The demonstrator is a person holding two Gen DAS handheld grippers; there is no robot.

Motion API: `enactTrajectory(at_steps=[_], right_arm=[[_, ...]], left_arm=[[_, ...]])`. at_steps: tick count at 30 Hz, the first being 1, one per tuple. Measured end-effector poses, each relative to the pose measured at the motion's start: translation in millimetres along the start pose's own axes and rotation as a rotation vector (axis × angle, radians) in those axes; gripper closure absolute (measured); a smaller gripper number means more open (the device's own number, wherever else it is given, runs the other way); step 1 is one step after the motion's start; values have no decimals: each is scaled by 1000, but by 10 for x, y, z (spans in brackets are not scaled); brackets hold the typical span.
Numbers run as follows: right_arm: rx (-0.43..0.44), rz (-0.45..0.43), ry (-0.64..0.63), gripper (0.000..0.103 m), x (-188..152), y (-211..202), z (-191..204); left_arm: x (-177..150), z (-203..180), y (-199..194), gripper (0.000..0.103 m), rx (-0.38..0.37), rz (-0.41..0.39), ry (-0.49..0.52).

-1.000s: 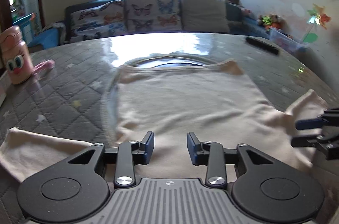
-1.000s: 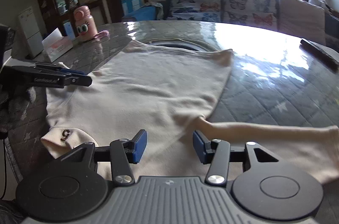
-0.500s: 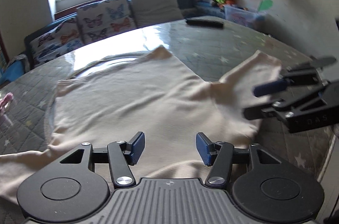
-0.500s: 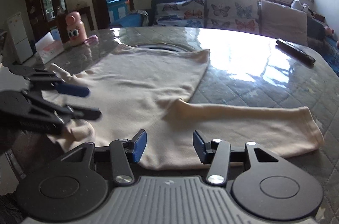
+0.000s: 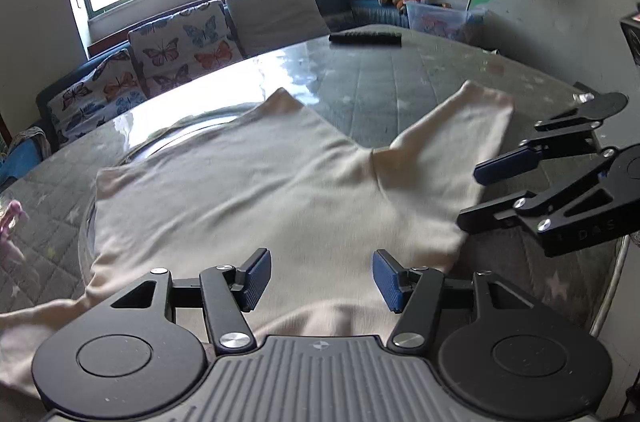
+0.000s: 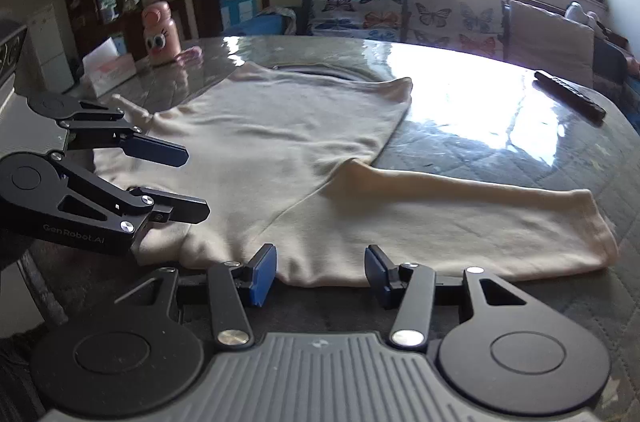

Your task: Fold clothes

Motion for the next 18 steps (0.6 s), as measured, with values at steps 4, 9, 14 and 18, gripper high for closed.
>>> enactTrajectory(at_steps=[4, 9, 14, 18], right_arm=[[-68, -21, 86, 53, -17, -74, -277], [-189, -52, 241, 54, -74, -158, -783], [-300, -67, 359, 55, -97, -145, -1239], [-342, -63, 443, 55, -111, -91, -1481]], left_arm=[[55, -90, 70, 43, -15, 3, 2], [56, -170, 130, 43, -37, 13, 14], [64, -200, 153, 42, -41, 17, 16], [66, -185, 150, 38, -38, 16, 11]])
Point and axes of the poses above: each gripper's, at about its wrist camera, not at the fingertips, and y roughly the way its jaws point, z to its left, x to its top, the point moved 2 cm from there along y, roughly the way its jaws point, and after that the axes turned 11 degrees about z, right-handed, at the moved point
